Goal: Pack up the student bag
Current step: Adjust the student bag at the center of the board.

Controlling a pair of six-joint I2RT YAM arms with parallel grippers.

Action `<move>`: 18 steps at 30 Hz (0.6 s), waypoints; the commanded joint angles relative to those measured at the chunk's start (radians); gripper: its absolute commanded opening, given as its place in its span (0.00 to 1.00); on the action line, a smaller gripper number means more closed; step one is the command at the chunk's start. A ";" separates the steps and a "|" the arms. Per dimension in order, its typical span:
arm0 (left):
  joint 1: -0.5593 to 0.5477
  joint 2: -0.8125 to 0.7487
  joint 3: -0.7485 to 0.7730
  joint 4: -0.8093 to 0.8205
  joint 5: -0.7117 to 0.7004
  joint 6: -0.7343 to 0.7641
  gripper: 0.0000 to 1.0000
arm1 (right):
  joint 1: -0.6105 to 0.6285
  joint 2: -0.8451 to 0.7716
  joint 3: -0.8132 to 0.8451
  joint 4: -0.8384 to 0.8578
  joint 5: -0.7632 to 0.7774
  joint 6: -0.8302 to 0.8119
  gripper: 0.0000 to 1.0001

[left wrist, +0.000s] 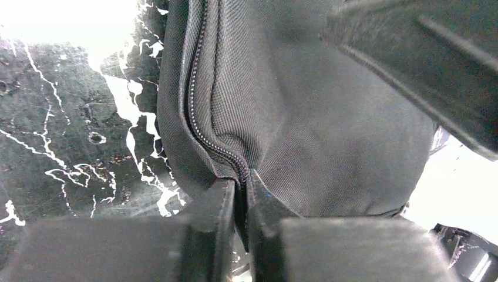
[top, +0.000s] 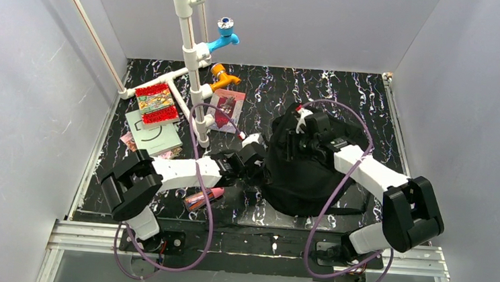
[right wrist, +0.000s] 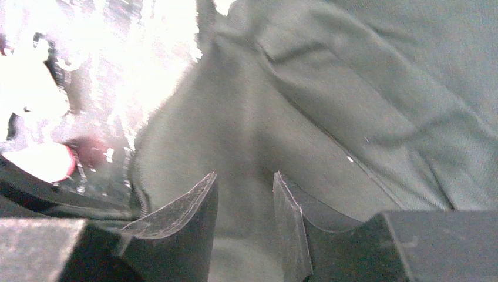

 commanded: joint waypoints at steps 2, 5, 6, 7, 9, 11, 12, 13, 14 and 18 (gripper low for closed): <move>0.007 -0.169 -0.070 0.019 0.027 -0.004 0.41 | 0.095 0.047 0.166 -0.070 0.081 -0.048 0.57; 0.007 -0.338 -0.155 -0.020 -0.019 0.029 0.61 | 0.128 0.091 0.223 -0.086 0.136 -0.050 0.61; 0.008 -0.410 -0.176 -0.069 -0.037 0.045 0.65 | 0.141 0.108 0.245 -0.094 0.164 -0.056 0.62; 0.009 -0.477 -0.188 -0.127 -0.061 0.068 0.69 | 0.152 0.134 0.267 -0.099 0.197 -0.061 0.63; 0.010 -0.636 -0.186 -0.263 -0.114 0.115 0.84 | 0.172 0.175 0.315 -0.113 0.243 -0.070 0.63; 0.013 -0.742 -0.156 -0.405 -0.155 0.163 0.97 | 0.185 0.219 0.366 -0.118 0.275 -0.076 0.63; 0.016 -0.786 -0.135 -0.472 -0.173 0.187 0.98 | 0.190 0.243 0.392 -0.135 0.291 -0.073 0.63; 0.017 -0.821 -0.110 -0.536 -0.195 0.212 0.98 | 0.196 0.265 0.418 -0.171 0.321 -0.059 0.62; 0.018 -0.852 -0.091 -0.597 -0.209 0.228 0.98 | 0.204 0.282 0.434 -0.218 0.370 -0.036 0.62; 0.021 -0.936 -0.042 -0.723 -0.235 0.248 0.98 | 0.336 0.238 0.379 -0.279 0.498 0.063 0.73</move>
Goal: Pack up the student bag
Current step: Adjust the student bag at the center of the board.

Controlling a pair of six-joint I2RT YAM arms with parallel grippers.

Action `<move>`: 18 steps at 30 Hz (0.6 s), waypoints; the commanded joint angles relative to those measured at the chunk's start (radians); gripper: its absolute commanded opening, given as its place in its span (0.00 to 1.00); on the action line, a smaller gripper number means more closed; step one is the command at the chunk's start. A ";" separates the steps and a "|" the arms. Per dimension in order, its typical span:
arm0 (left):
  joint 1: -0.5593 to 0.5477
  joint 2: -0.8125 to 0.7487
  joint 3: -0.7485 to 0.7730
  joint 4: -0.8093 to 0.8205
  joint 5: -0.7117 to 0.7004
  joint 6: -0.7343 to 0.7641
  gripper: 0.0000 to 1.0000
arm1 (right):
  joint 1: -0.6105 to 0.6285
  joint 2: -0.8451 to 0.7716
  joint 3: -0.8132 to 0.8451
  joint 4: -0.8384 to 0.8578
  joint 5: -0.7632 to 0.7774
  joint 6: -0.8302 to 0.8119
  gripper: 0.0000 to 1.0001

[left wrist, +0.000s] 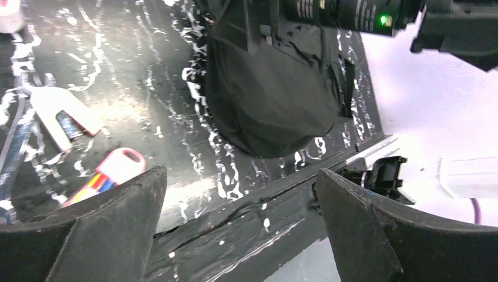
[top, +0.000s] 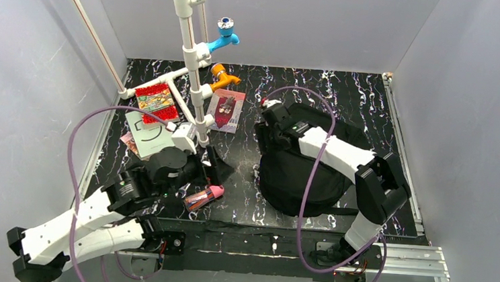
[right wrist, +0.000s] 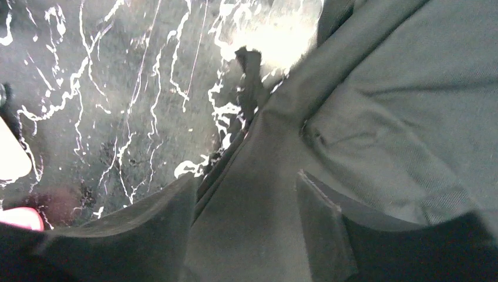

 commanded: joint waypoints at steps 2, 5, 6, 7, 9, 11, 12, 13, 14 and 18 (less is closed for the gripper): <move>0.008 -0.067 0.037 -0.252 -0.086 0.068 0.98 | 0.183 -0.065 -0.024 -0.108 0.233 0.139 0.78; 0.008 -0.062 0.032 -0.219 -0.098 0.091 0.98 | 0.226 -0.030 -0.037 -0.136 0.373 0.180 0.78; 0.009 -0.046 0.038 -0.215 -0.098 0.103 0.98 | 0.228 -0.010 -0.035 -0.166 0.441 0.198 0.77; 0.010 -0.025 0.051 -0.214 -0.095 0.113 0.98 | 0.229 0.005 -0.042 -0.177 0.504 0.200 0.76; 0.009 0.018 0.085 -0.224 -0.079 0.123 0.98 | 0.230 0.007 -0.082 -0.160 0.580 0.165 0.68; 0.008 0.042 0.106 -0.224 -0.058 0.115 0.98 | 0.232 -0.031 -0.144 -0.057 0.558 0.046 0.48; 0.010 0.040 0.103 -0.215 -0.049 0.106 0.98 | 0.232 -0.056 -0.183 0.015 0.511 -0.022 0.31; 0.010 0.033 0.095 -0.204 -0.045 0.096 0.98 | 0.232 -0.084 -0.218 0.117 0.475 -0.096 0.12; 0.010 0.024 0.083 -0.189 -0.043 0.086 0.98 | 0.232 -0.109 -0.270 0.195 0.412 -0.170 0.01; 0.016 0.011 0.062 -0.176 -0.039 0.064 0.98 | 0.232 -0.226 -0.392 0.432 0.035 -0.412 0.01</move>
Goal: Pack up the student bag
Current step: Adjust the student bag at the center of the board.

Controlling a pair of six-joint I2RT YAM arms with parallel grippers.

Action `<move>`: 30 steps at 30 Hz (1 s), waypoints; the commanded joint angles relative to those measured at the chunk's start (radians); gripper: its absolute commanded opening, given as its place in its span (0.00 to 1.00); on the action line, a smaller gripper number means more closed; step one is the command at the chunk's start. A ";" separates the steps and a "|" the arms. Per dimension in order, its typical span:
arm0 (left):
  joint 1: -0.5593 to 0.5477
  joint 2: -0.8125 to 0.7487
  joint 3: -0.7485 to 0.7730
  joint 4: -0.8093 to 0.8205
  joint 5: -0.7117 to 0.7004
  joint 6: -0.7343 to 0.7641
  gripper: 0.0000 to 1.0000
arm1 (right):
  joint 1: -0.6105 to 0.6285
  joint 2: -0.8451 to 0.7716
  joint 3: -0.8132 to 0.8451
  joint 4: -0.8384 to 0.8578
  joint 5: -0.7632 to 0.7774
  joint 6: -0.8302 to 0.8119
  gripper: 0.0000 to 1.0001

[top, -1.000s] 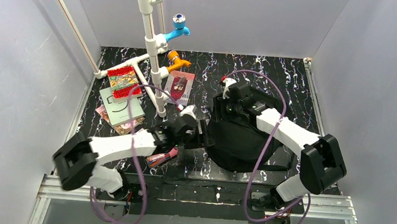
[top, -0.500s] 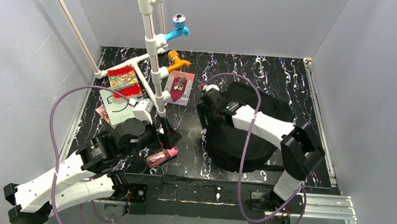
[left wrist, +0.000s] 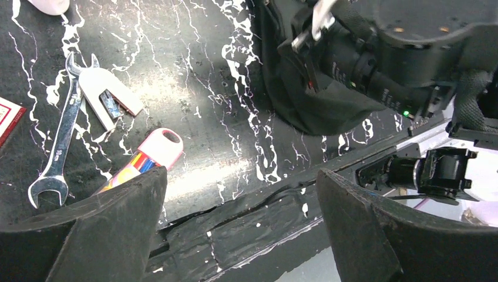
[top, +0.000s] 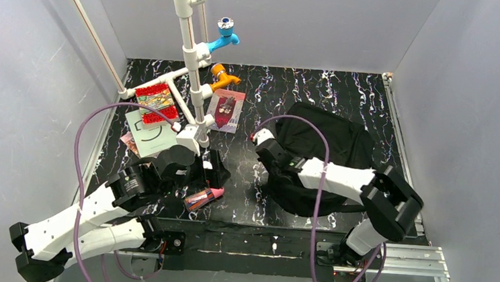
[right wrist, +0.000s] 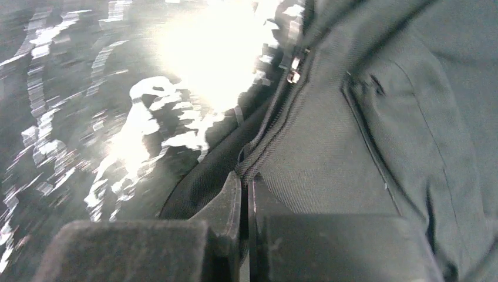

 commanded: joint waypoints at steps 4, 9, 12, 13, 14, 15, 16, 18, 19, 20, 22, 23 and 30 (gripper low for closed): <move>0.010 -0.018 -0.006 -0.009 -0.014 -0.028 0.98 | 0.003 -0.243 -0.210 0.451 -0.694 -0.396 0.01; 0.045 0.103 -0.043 0.054 0.083 -0.045 0.98 | 0.003 -0.341 -0.345 0.418 -0.729 -0.236 0.01; 0.150 0.246 -0.044 0.142 0.229 -0.032 0.94 | 0.003 -0.448 -0.423 0.450 -0.653 -0.115 0.01; 0.189 0.272 -0.059 0.196 0.301 -0.054 0.86 | 0.003 -0.457 -0.418 0.434 -0.623 -0.101 0.01; 0.213 0.308 -0.062 0.230 0.355 -0.096 0.74 | 0.003 -0.460 -0.413 0.424 -0.611 -0.090 0.02; 0.216 0.333 -0.061 0.238 0.355 -0.126 0.63 | 0.003 -0.459 -0.413 0.423 -0.605 -0.080 0.03; 0.216 0.343 -0.070 0.246 0.342 -0.168 0.58 | 0.003 -0.457 -0.415 0.427 -0.608 -0.076 0.03; 0.217 0.341 -0.131 0.341 0.336 -0.255 0.55 | 0.003 -0.454 -0.424 0.444 -0.617 -0.062 0.03; 0.216 0.338 -0.164 0.412 0.317 -0.291 0.55 | 0.003 -0.453 -0.428 0.452 -0.621 -0.054 0.03; 0.216 0.339 -0.191 0.453 0.303 -0.321 0.55 | 0.003 -0.450 -0.430 0.459 -0.624 -0.045 0.03; 0.216 0.358 -0.225 0.503 0.266 -0.381 0.59 | 0.003 -0.445 -0.432 0.467 -0.631 -0.029 0.03; 0.217 0.373 -0.230 0.525 0.260 -0.402 0.60 | 0.003 -0.443 -0.434 0.472 -0.637 -0.023 0.02; 0.216 0.477 -0.211 0.608 0.227 -0.517 0.51 | 0.003 -0.465 -0.449 0.473 -0.632 -0.009 0.01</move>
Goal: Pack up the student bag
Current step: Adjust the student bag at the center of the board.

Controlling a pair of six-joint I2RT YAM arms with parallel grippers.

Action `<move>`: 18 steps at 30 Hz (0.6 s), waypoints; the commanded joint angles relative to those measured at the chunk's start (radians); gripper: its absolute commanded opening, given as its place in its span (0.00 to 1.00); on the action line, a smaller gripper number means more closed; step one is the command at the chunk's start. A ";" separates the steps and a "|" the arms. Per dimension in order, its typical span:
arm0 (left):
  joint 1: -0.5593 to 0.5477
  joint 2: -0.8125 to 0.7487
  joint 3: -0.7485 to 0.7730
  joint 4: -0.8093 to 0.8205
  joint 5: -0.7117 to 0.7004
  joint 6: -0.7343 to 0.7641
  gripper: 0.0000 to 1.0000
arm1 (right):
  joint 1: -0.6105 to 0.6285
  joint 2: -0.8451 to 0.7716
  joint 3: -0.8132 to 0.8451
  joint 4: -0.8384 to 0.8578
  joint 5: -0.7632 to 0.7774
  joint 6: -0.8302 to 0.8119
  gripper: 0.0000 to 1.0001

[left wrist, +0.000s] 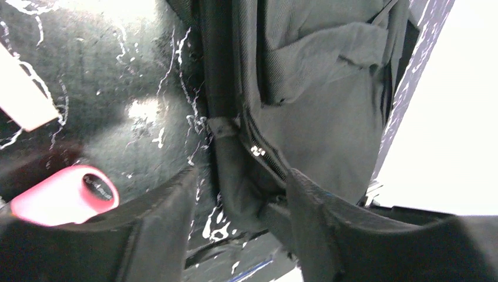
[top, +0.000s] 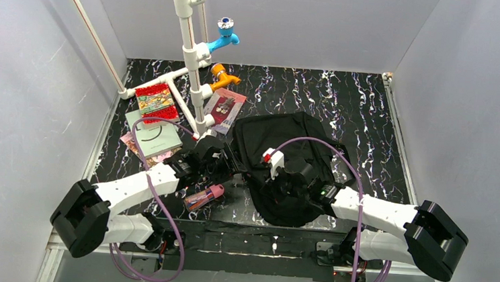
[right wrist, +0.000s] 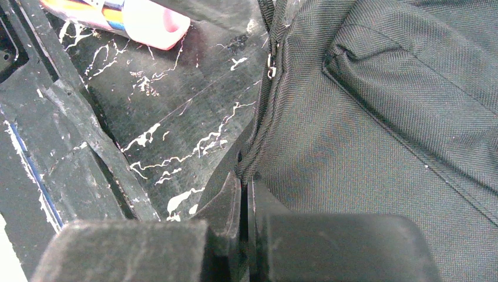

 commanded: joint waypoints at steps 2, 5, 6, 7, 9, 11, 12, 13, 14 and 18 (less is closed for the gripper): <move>0.002 0.041 0.025 0.070 -0.061 -0.109 0.46 | 0.000 -0.040 -0.013 0.063 0.010 0.025 0.01; 0.002 0.061 0.029 0.061 -0.063 -0.122 0.44 | 0.000 -0.051 -0.011 0.055 0.019 0.025 0.01; 0.003 0.059 0.025 0.052 -0.069 -0.126 0.44 | 0.000 -0.056 -0.011 0.052 0.020 0.025 0.01; 0.004 0.054 0.019 0.054 -0.077 -0.126 0.44 | 0.000 -0.060 -0.011 0.050 0.017 0.025 0.01; 0.024 0.060 0.006 0.109 -0.037 -0.097 0.46 | 0.000 -0.067 -0.009 0.039 0.015 0.025 0.01; 0.049 0.096 0.028 0.102 0.048 -0.068 0.48 | 0.000 -0.073 -0.006 0.017 0.021 0.021 0.01; 0.054 0.104 0.044 0.096 0.075 -0.051 0.50 | 0.000 -0.077 -0.003 0.005 0.027 0.021 0.01; 0.056 0.102 0.048 0.096 0.090 -0.036 0.52 | 0.000 -0.080 -0.001 -0.006 0.033 0.021 0.01; 0.057 0.093 0.052 0.081 0.095 -0.029 0.53 | 0.000 -0.083 -0.001 -0.014 0.039 0.022 0.01; 0.056 0.033 0.066 -0.026 0.085 -0.069 0.45 | 0.000 -0.084 -0.001 -0.015 0.041 0.035 0.01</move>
